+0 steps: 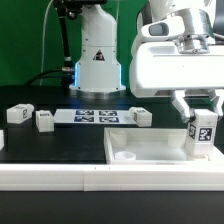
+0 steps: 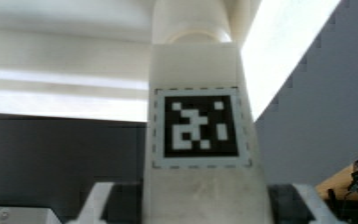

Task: Assemble one leg

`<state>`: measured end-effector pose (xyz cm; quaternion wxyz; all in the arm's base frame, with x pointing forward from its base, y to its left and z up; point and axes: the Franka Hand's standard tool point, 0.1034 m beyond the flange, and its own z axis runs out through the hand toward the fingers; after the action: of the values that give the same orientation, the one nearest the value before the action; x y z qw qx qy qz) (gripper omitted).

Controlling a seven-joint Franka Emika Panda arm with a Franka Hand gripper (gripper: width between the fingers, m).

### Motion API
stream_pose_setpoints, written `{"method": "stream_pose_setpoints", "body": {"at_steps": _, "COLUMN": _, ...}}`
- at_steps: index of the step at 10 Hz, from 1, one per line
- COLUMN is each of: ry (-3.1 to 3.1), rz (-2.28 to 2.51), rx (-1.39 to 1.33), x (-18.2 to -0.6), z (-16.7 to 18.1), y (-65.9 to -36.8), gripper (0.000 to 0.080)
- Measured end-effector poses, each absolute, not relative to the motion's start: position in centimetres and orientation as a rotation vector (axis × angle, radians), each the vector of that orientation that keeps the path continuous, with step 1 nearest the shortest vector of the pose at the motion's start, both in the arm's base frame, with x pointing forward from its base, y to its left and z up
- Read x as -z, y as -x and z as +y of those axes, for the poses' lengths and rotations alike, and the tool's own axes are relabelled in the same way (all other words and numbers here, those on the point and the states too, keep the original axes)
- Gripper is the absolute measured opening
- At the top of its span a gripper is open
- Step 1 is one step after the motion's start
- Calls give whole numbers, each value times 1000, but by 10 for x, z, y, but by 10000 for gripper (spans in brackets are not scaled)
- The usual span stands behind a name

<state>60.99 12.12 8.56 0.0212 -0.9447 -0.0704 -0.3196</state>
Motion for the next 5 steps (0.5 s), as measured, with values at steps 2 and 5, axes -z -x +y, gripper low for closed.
{"method": "stream_pose_setpoints", "body": {"at_steps": 2, "ry": 2941, "rz": -218, "rx": 942, "x": -85, "z": 121, "y": -611, "gripper": 313}}
{"method": "stream_pose_setpoints", "body": {"at_steps": 5, "ry": 2948, "rz": -219, "rx": 911, "x": -82, "z": 121, "y": -609, "gripper": 600}}
